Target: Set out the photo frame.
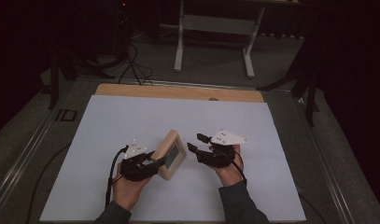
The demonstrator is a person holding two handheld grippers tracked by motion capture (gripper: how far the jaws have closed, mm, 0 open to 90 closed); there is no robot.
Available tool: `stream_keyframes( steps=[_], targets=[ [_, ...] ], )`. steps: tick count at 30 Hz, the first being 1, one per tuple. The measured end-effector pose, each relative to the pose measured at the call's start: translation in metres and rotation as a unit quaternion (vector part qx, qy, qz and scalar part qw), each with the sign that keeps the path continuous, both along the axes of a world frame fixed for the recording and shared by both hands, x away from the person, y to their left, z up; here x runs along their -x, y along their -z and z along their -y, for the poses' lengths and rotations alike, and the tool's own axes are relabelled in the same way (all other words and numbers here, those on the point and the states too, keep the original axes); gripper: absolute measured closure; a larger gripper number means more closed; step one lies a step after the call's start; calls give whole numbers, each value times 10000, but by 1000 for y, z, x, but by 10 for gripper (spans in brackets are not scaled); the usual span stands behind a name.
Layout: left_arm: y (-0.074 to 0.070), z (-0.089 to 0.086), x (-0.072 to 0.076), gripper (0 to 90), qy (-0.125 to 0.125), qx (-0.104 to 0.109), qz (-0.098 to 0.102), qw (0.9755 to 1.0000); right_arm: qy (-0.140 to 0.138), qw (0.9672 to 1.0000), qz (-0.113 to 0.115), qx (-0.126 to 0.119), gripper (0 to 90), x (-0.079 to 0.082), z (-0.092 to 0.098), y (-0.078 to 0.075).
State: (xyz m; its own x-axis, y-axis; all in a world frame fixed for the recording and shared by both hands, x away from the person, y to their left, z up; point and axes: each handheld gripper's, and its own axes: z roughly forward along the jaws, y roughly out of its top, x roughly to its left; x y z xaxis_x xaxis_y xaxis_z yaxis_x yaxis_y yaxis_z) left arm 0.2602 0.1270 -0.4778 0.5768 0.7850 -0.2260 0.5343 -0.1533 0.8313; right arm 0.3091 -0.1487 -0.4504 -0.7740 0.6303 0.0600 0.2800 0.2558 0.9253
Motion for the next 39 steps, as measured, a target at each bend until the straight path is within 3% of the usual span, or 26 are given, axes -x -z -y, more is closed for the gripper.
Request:
stream_keyframes(
  steps=[6, 9, 15, 21, 25, 27, 34, 39],
  targets=[
    [0, 4, 3, 579, 57, -62, 104, 9999, 54, 10000, 44, -46, 467, 0, 3, -3],
    [0, 7, 5, 601, 203, -65, 147, 9997, 80, 9999, 74, -69, 469, 0, 5, -5],
    [0, 15, 10, 604, 315, -234, 334, 9987, 128, 9998, 101, -93, 493, 0, 7, -6],
    [1, 22, 15, 604, 433, -414, 557, 9966, 281, 9995, 151, -58, 651, 1, 5, -6],
    [2, 26, 18, 605, 526, -463, 665, 9953, 311, 9990, 327, 45, 830, 4, 2, -7],
    [2, 28, 19, 604, 631, -468, 690, 9945, 278, 9988, 380, 116, 878, 5, 1, -6],
    [3, 38, 25, 604, 984, -528, 847, 9901, 175, 9983, 455, 330, 895, 7, -6, -3],
    [4, 38, 25, 604, 997, -522, 854, 9900, 228, 9983, 369, 379, 895, 4, -7, 4]
  ],
)
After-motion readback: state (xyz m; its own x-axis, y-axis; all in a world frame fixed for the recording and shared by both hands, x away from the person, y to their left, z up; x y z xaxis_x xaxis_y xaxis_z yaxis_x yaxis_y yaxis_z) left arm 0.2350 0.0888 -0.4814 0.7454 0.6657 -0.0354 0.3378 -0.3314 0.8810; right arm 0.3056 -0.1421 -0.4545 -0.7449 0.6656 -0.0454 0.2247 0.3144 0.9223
